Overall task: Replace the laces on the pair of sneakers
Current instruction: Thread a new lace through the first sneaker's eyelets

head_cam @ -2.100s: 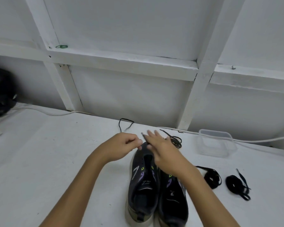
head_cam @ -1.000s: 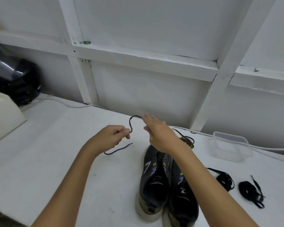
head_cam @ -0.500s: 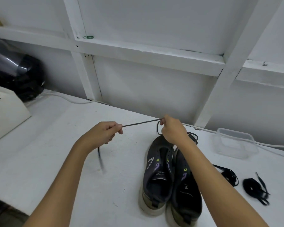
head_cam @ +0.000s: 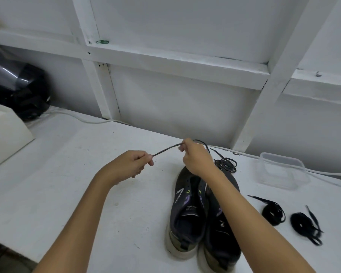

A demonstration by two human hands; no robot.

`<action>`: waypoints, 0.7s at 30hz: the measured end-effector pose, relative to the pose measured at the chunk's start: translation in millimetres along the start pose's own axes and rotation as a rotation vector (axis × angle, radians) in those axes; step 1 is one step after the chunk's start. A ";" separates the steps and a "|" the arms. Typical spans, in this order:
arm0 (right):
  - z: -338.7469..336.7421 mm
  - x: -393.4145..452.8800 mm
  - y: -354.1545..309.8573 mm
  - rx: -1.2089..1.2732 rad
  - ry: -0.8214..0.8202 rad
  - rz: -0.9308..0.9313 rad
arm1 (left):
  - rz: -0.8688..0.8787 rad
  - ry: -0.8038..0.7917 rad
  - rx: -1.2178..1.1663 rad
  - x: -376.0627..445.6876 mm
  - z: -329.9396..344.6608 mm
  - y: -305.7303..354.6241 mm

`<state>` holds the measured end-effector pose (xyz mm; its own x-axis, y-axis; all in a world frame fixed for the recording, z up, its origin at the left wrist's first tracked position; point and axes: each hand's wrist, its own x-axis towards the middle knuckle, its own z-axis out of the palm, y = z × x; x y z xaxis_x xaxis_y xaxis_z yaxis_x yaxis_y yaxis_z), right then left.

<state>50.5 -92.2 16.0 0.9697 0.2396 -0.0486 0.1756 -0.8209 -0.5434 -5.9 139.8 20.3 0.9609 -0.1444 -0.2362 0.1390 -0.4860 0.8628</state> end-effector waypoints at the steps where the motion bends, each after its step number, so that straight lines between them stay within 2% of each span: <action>1: -3.4 3.0 7.2 0.023 0.027 0.050 | -0.020 -0.021 0.006 -1.2 -2.1 -5.3; 7: 0.6 -0.7 30.9 0.102 0.025 0.059 | -0.178 -0.208 -0.109 0.6 7.1 -27.3; 9: 1.2 -5.7 36.4 0.127 0.042 0.060 | -0.244 -0.212 -0.121 5.4 20.6 -28.8; 11: 0.6 -12.5 41.5 0.136 0.038 0.038 | -0.253 -0.153 -0.144 9.9 36.5 -28.4; 14: -0.2 -25.4 47.5 0.098 0.086 -0.039 | -0.207 0.032 -0.168 15.1 63.7 -28.1; 16: 0.1 -34.6 51.3 0.037 0.152 -0.106 | -0.235 0.121 -0.362 18.1 83.1 -28.5; 19: 1.3 -49.7 56.3 0.018 0.208 -0.112 | -0.246 0.144 -0.736 19.5 106.7 -22.5; 21: 2.2 -59.2 57.3 0.026 0.213 -0.107 | -0.229 0.141 -0.829 18.9 115.9 -16.9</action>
<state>2.8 -152.3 -14.2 0.9602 0.2073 0.1873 0.2777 -0.7827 -0.5570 -17.9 45.4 -50.5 0.9012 0.0144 -0.4331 0.4090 0.3019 0.8611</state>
